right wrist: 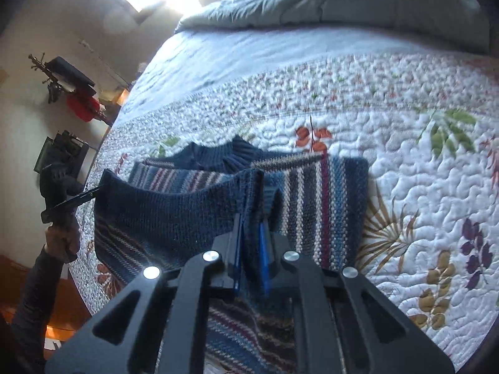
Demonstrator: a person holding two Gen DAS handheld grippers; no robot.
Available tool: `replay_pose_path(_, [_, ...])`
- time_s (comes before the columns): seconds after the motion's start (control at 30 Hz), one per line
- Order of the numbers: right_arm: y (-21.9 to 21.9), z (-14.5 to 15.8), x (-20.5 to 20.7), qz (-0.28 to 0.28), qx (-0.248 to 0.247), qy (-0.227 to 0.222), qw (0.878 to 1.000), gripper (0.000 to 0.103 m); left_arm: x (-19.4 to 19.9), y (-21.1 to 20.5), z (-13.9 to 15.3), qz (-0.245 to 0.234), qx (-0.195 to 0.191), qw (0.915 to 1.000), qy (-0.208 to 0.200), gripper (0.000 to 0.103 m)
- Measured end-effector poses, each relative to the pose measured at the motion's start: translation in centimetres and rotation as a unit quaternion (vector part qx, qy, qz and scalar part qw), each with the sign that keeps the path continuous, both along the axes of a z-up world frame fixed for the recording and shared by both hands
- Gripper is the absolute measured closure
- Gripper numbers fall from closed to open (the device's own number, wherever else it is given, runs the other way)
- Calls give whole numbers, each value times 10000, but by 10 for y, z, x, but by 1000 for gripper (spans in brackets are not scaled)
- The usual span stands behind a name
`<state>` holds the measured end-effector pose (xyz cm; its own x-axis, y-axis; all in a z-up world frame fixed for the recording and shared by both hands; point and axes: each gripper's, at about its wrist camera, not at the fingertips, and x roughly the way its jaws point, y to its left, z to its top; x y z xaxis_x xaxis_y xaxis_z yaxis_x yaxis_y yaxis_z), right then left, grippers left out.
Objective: Fold small clothes
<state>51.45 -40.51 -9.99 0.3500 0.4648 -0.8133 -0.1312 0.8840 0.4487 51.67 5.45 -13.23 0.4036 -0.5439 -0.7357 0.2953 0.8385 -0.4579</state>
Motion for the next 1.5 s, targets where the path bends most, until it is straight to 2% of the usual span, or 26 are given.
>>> replay_pose_path(0.13, [1, 28, 9, -250, -49, -393, 9989, 94, 5, 11, 34, 120, -157, 9993, -330, 96])
replay_pose_path(0.27, [1, 27, 35, -581, -197, -395, 9973, 94, 31, 11, 48, 275, -90, 9989, -362, 96])
replay_pose_path(0.37, [4, 10, 55, -723, -357, -209, 9965, 94, 58, 6, 34, 418, 86, 9990, -109, 96])
replay_pose_path(0.43, [5, -8, 68, -828, -475, 38, 9954, 94, 76, -1, 12, 491, 278, 9982, 198, 96])
replay_pose_path(0.53, [6, -47, 85, -991, -669, 594, 9910, 94, 96, -10, -36, 633, 701, 9919, 850, 96])
replay_pose_path(0.57, [7, -51, 87, -998, -719, 610, 9905, 94, 100, -13, -49, 679, 796, 9896, 986, 96])
replay_pose_path(0.63, [6, -55, 93, -1034, -735, 606, 9901, 94, 105, -14, -58, 729, 819, 9882, 1069, 96])
replay_pose_path(0.77, [3, -46, 102, -1084, -697, 414, 9908, 94, 113, -11, -40, 772, 641, 9912, 864, 96])
replay_pose_path(0.87, [2, -40, 109, -1118, -682, 294, 9910, 94, 122, -5, -20, 816, 648, 9921, 694, 96])
replay_pose_path(0.93, [0, -42, 114, -1169, -666, 303, 9904, 94, 130, -5, -16, 837, 690, 9918, 674, 96])
replay_pose_path(1.0, [0, -52, 120, -1200, -726, 403, 9893, 94, 137, -10, -24, 830, 819, 9904, 738, 96])
replay_pose_path(1.17, [2, -81, 126, -1288, -818, 691, 9859, 94, 140, -18, -70, 903, 1004, 9844, 1125, 96])
replay_pose_path(1.3, [3, -79, 131, -1252, -870, 639, 9862, 94, 145, -15, -65, 922, 814, 9870, 1033, 96])
replay_pose_path(1.5, [-1, -70, 138, -1322, -839, 548, 9862, 94, 154, -13, -48, 933, 744, 9888, 897, 96])
